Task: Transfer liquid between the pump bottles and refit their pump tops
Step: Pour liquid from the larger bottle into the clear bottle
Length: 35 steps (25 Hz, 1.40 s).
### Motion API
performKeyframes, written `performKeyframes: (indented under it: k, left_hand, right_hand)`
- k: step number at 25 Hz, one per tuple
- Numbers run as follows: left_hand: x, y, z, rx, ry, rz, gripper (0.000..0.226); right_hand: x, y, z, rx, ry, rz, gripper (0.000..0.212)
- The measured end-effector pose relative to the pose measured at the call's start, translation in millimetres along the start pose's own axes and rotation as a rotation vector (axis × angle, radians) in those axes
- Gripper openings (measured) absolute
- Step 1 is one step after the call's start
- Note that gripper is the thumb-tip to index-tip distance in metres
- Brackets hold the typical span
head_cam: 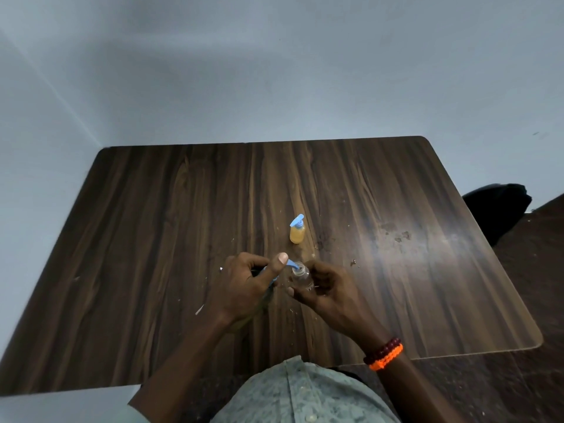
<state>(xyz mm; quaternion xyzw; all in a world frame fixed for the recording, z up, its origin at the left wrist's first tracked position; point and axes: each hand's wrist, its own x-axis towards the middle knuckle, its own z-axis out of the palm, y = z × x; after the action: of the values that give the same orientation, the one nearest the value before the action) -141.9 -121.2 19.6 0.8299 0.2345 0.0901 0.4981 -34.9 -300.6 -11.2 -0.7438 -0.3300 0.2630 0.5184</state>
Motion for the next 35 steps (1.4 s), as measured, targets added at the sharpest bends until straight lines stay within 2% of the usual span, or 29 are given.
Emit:
performKeyframes:
  k: [3, 6, 8, 13, 16, 18, 23, 28, 32, 35]
  left_hand:
    - [-1.1, -0.5, 2.2, 0.074, 0.042, 0.015, 0.077]
    - [-1.8, 3.3, 1.5, 0.124, 0.044, 0.027, 0.105]
    - [-0.5, 4.8, -1.2, 0.138, 0.038, 0.034, 0.113]
    - [-2.5, 8.0, -2.1, 0.19, 0.048, 0.03, 0.092]
    - [-1.9, 8.1, -2.0, 0.178, 0.051, 0.035, 0.11]
    - [-0.9, 8.4, -4.2, 0.173, 0.044, 0.037, 0.113]
    - [-1.4, 11.4, -5.1, 0.208, 0.076, 0.051, 0.081]
    - [2.2, 10.1, -7.5, 0.228, 0.044, 0.058, 0.099]
    - [4.0, 13.6, -7.7, 0.275, 0.049, 0.064, 0.084]
    - [5.8, 12.6, -6.3, 0.28, 0.048, 0.058, 0.088]
  right_hand:
    - [-1.9, -2.3, 1.8, -0.025, -0.002, -0.009, 0.032]
    - [-0.3, -4.2, 2.6, -0.042, 0.037, -0.017, 0.037]
    - [0.8, -6.5, 0.6, -0.035, 0.048, -0.029, 0.042]
    - [-0.4, -8.4, -0.2, -0.07, 0.025, -0.036, 0.034]
    - [0.1, -8.3, -0.2, -0.061, 0.038, -0.026, 0.038]
    - [0.6, -8.2, -2.0, -0.05, 0.037, -0.03, 0.038]
    - [1.5, -8.7, 0.3, -0.062, 0.034, -0.043, 0.033]
    - [8.0, -8.1, 1.2, -0.043, 0.064, -0.037, 0.037]
    - [12.6, -3.9, 4.4, -0.016, 0.057, -0.026, 0.036]
    - [14.2, -2.3, 8.1, 0.009, 0.063, -0.019, 0.035]
